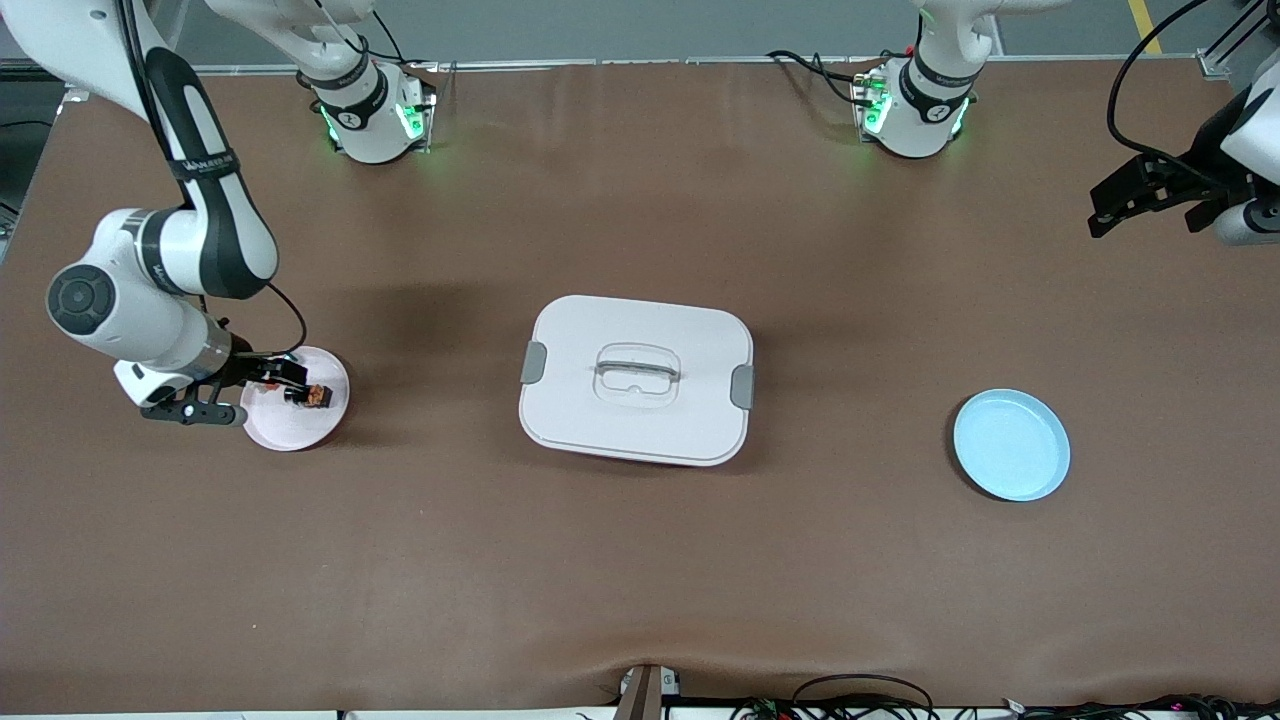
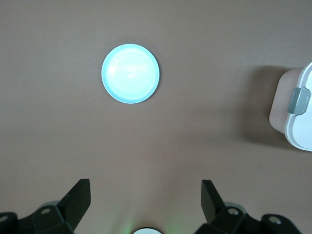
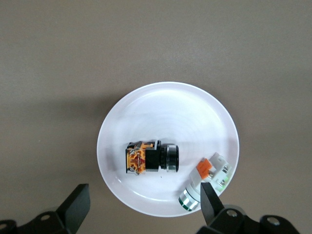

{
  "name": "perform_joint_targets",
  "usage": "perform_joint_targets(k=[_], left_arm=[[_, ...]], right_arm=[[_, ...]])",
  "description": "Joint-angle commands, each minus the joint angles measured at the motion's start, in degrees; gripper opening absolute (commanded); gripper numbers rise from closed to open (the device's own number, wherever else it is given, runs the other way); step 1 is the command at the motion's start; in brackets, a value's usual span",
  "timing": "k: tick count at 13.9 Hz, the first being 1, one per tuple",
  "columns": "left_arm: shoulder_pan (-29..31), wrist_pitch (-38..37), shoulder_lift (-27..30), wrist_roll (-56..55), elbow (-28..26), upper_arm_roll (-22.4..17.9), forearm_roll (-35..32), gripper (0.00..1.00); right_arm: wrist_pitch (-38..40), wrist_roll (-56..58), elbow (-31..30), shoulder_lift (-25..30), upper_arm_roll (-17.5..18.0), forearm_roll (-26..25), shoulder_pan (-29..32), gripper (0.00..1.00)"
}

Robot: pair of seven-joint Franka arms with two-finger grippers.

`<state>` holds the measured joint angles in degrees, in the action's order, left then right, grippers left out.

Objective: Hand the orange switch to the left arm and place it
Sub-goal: 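Lower the right gripper and close it on the orange switch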

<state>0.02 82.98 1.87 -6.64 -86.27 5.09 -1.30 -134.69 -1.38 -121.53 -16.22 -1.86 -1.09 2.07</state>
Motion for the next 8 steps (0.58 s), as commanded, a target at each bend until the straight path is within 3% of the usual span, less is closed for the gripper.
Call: perform_joint_targets(k=[1,8], left_arm=[[0.07,-1.16,0.24,-0.21,0.93,0.19,0.07,1.0],[0.06,-1.16,0.06,-0.21,0.84,0.19,0.16,1.0]], right_arm=[[-3.2,0.51,-0.56,-2.05,0.37,-0.58,0.74,1.0],[-7.69,0.77,-0.64,-6.28,0.37,-0.67,0.83,1.0]])
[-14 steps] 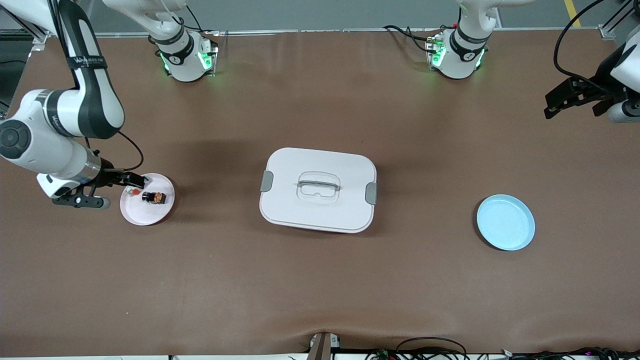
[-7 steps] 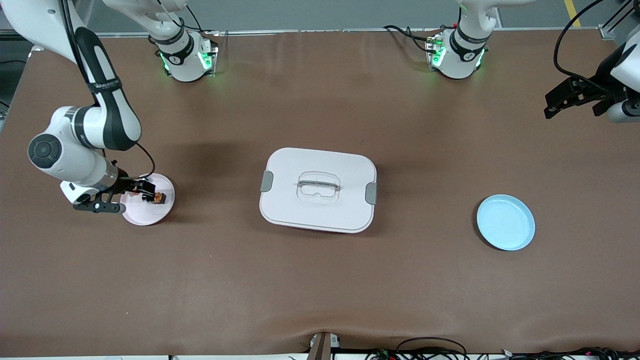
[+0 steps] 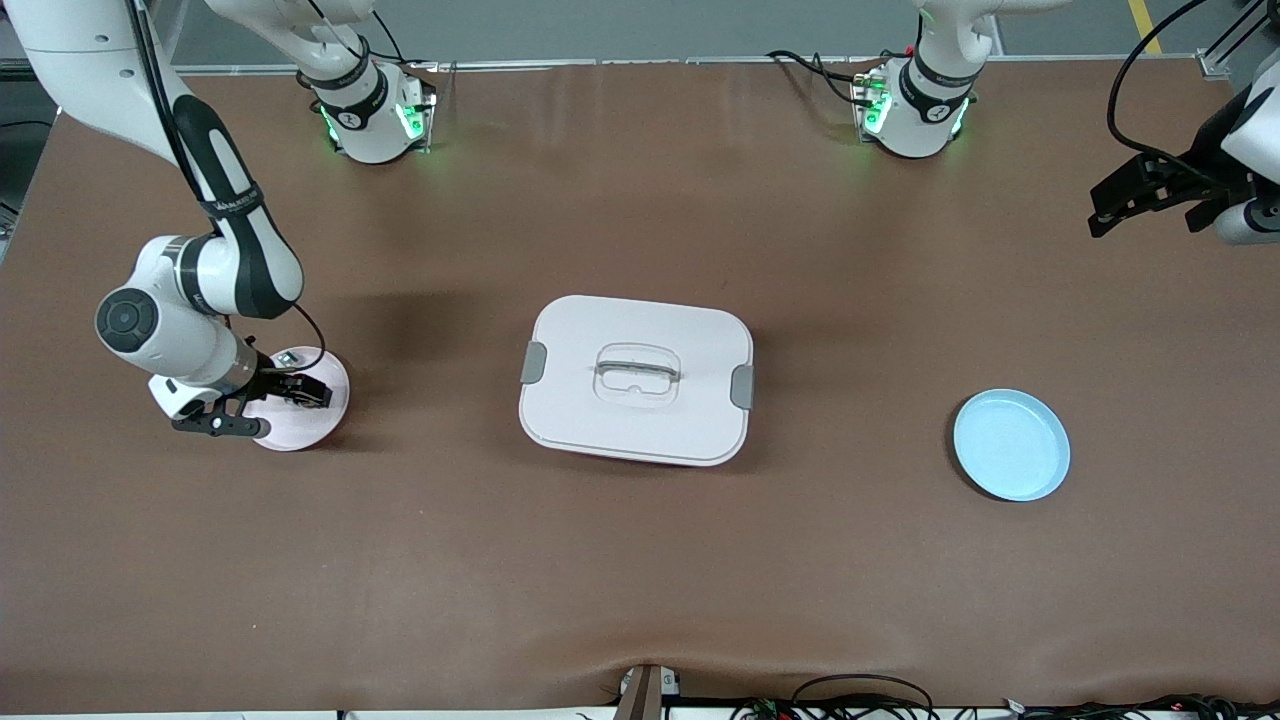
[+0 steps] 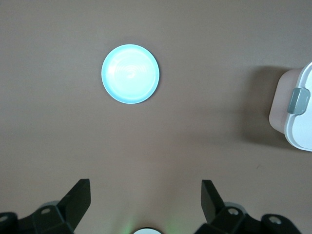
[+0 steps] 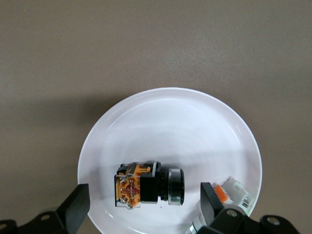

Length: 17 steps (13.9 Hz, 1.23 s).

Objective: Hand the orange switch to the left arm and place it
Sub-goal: 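Lower the right gripper and close it on the orange switch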

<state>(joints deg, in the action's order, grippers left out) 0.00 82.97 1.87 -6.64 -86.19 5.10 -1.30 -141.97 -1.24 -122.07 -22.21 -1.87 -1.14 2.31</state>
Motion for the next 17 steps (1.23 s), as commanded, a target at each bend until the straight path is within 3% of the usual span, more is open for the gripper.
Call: perform_joint_targets(k=[1,17], left_arm=[[0.09,-1.14,0.06,-0.21,0.76,0.17,0.16,1.0],[0.18,-1.23,0.24,0.14,0.67,0.17,0.16,1.0]], right_arm=[[-0.41,0.62,-0.1,-0.55,0.38,-0.79,0.68,1.0],[-3.22,0.45,0.16,-5.21,0.47,-0.79,1.29,1.0]])
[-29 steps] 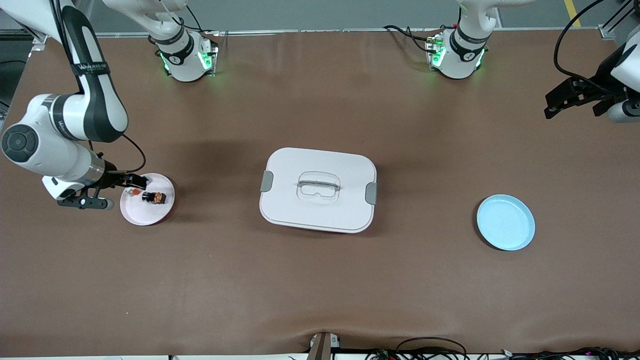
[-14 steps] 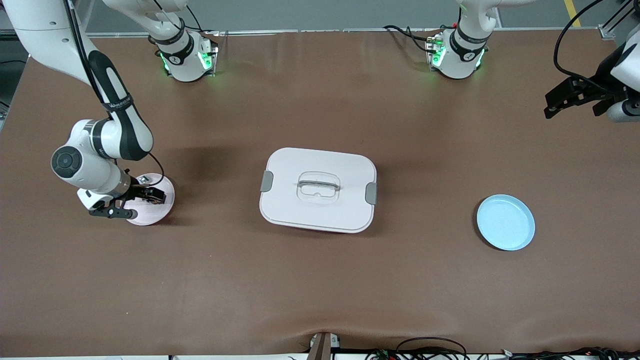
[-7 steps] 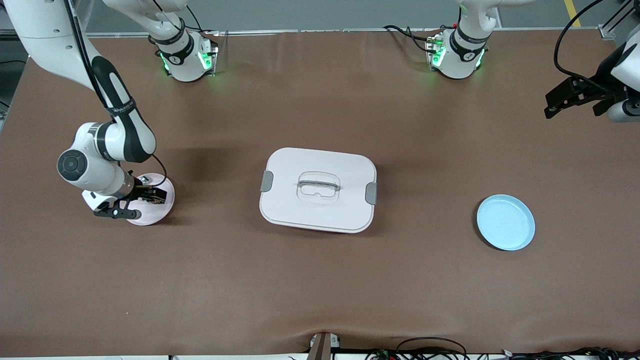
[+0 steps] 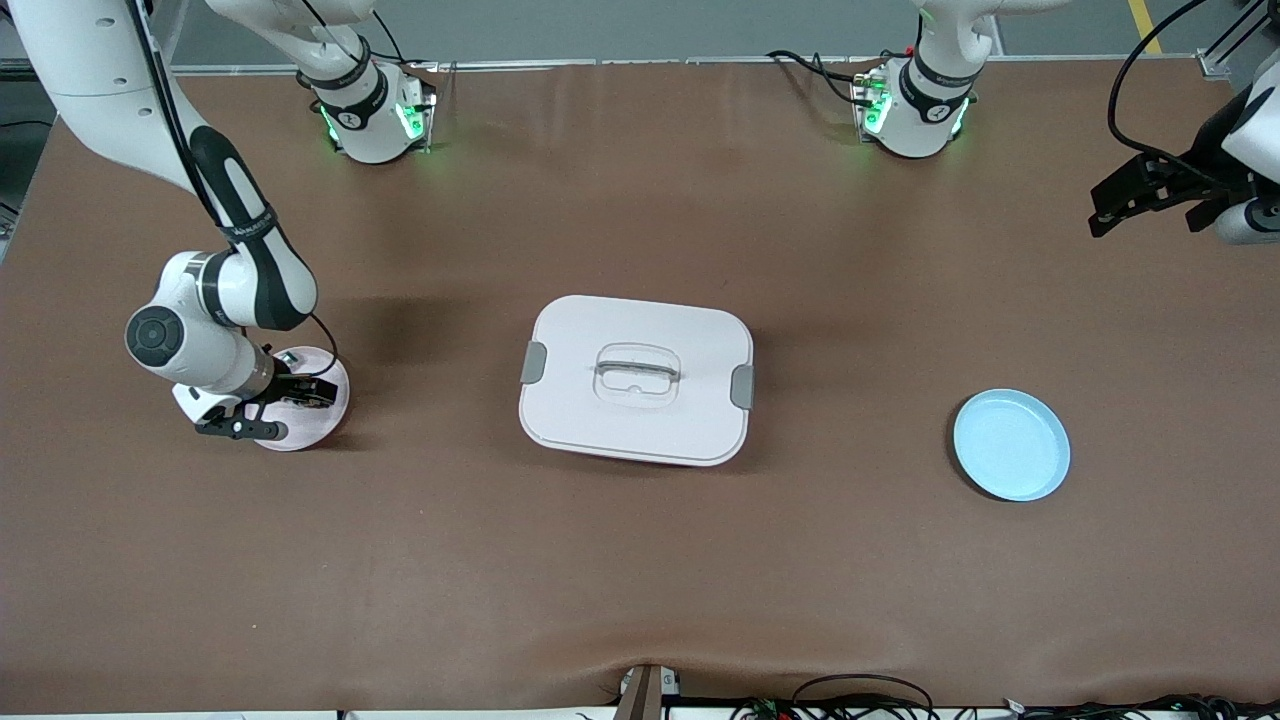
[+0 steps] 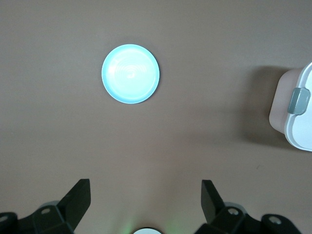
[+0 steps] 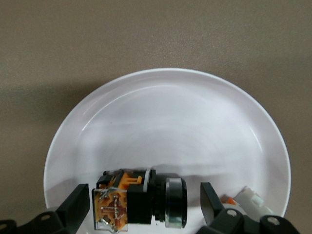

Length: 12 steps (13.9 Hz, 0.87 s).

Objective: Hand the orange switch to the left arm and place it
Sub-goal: 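Lower the right gripper and close it on the orange switch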

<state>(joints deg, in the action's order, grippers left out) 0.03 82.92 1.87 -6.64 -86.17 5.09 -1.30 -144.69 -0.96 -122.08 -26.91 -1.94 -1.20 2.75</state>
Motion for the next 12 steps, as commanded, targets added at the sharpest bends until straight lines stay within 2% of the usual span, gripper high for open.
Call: perform_joint_targets(k=[1,2,3,4,8,9,12], left_arm=[[0.15,-1.18,0.24,0.14,0.65,0.18,0.16,1.0],[0.15,-1.18,0.24,0.14,0.65,0.18,0.16,1.0],[0.15,-1.1,0.24,0.14,0.65,0.18,0.16,1.0],[0.06,-1.18,0.15,0.14,0.65,0.18,0.16,1.0],[0.06,-1.01,0.06,-0.03,0.74,0.18,0.16,1.0],[-0.03,-1.01,-0.03,-0.12,0.74,0.18,0.16,1.0],[-0.03,-1.01,0.06,-0.21,0.74,0.18,0.25,1.0]], right_arm=[[-0.68,0.17,0.17,-0.6,0.54,-0.64,0.86,1.0],[-0.94,0.26,0.17,-0.77,0.54,-0.73,0.86,1.0],[-0.94,0.26,0.35,-0.86,0.54,-0.73,0.86,0.96],[-0.85,0.34,0.35,-0.95,0.54,-0.64,0.77,0.79],[-0.85,0.43,0.44,-0.95,0.54,-0.73,0.42,0.27],[-0.68,0.43,0.44,-0.95,0.54,-0.73,0.33,0.23],[0.02,0.43,0.79,-0.78,0.54,-0.73,0.33,0.23]])
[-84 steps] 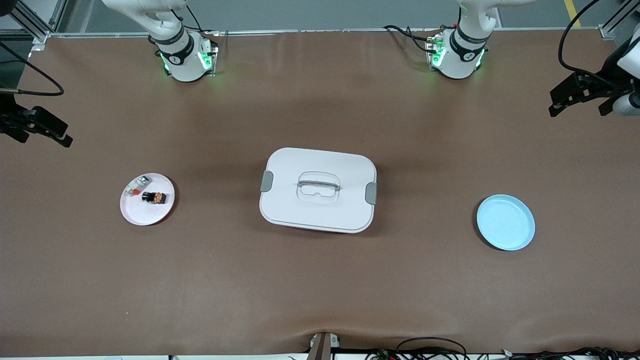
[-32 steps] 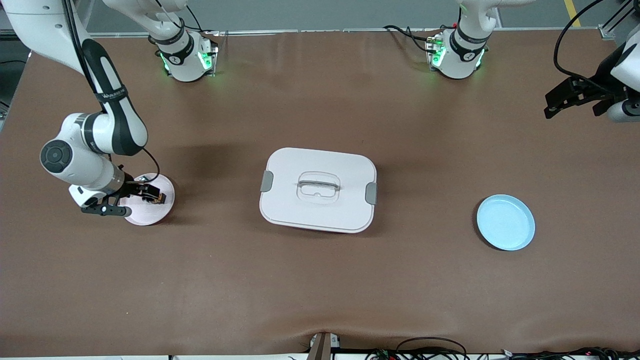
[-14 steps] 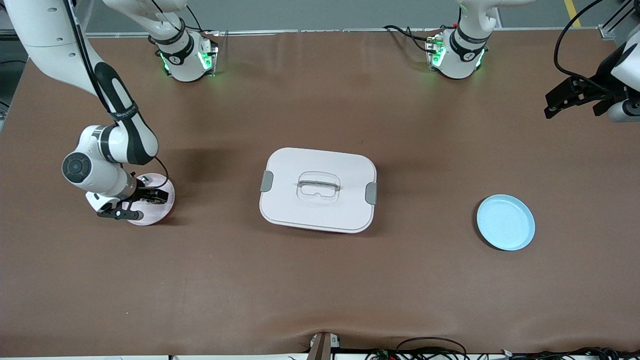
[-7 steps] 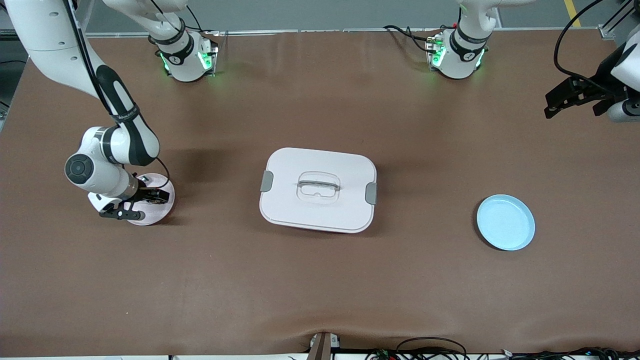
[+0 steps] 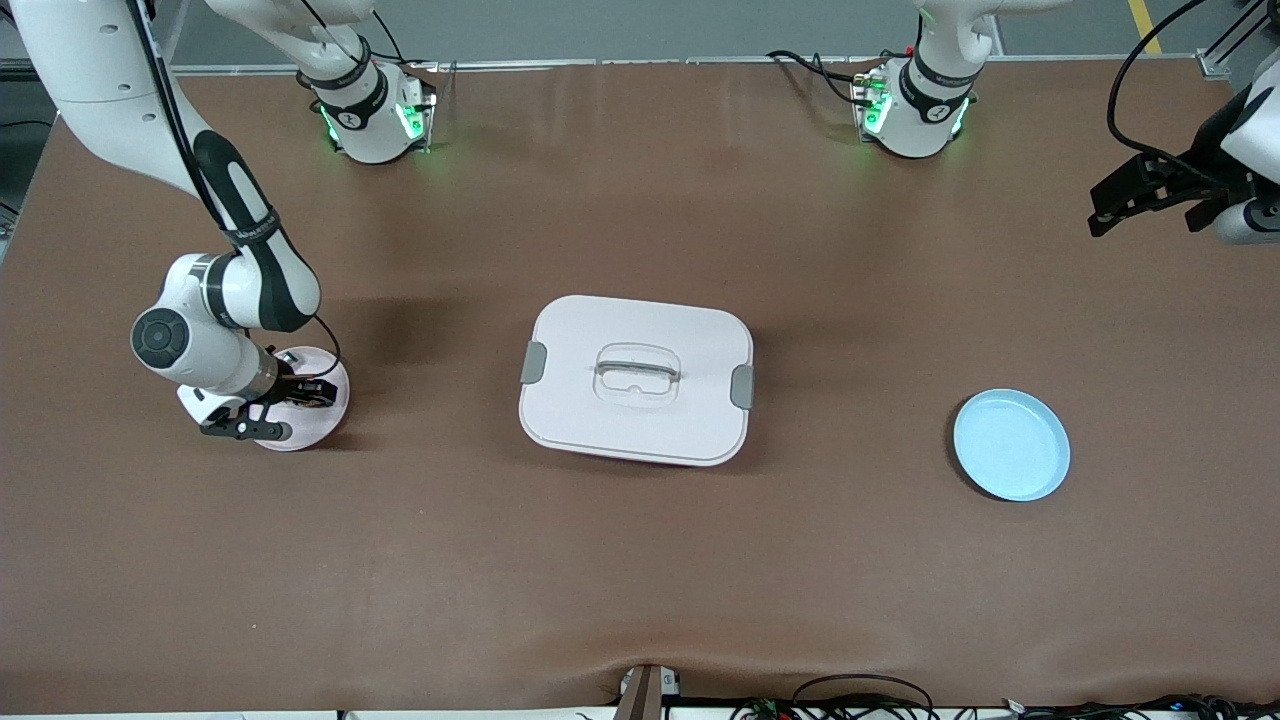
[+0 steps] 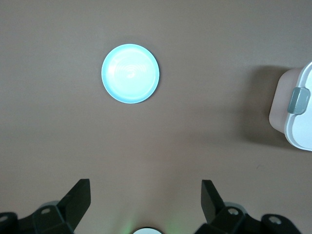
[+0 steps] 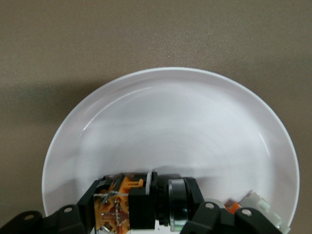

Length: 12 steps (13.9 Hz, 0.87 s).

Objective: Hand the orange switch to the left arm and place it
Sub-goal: 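Lower the right gripper and close it on the orange switch, then lift the switch over the box with the right gripper while the left gripper approaches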

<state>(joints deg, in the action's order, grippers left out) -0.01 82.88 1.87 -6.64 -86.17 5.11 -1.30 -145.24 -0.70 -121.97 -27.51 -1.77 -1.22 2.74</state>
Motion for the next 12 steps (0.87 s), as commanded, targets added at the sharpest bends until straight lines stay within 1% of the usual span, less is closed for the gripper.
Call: perform_joint_targets(k=[1,3,4,6,9,12], left_arm=[[0.01,-0.96,0.06,-0.21,0.74,0.17,0.25,1.0],[-0.08,-0.96,0.06,-0.21,0.65,0.17,0.34,1.0],[-0.08,-0.96,0.06,-0.21,0.74,0.17,0.34,1.0],[-0.08,-0.96,0.06,-0.21,0.65,0.26,0.51,1.0],[-0.16,-0.96,0.06,-0.21,0.65,0.26,0.6,1.0],[-0.16,-0.96,0.06,-0.3,0.65,0.26,0.78,1.0]], right_arm=[[0.66,0.34,0.77,0.09,0.36,-0.71,0.42,0.23],[1.8,1.4,0.77,1.67,0.45,-0.63,0.34,0.24],[4.07,1.4,0.94,2.98,0.45,-0.63,0.25,0.24],[10.56,1.05,2.17,5.53,0.8,-0.54,-0.01,0.24],[19.01,-0.61,4.02,9.4,0.89,0.16,-2.47,0.24],[27.79,-7.11,8.4,10.2,0.89,0.25,-5.1,0.24]])
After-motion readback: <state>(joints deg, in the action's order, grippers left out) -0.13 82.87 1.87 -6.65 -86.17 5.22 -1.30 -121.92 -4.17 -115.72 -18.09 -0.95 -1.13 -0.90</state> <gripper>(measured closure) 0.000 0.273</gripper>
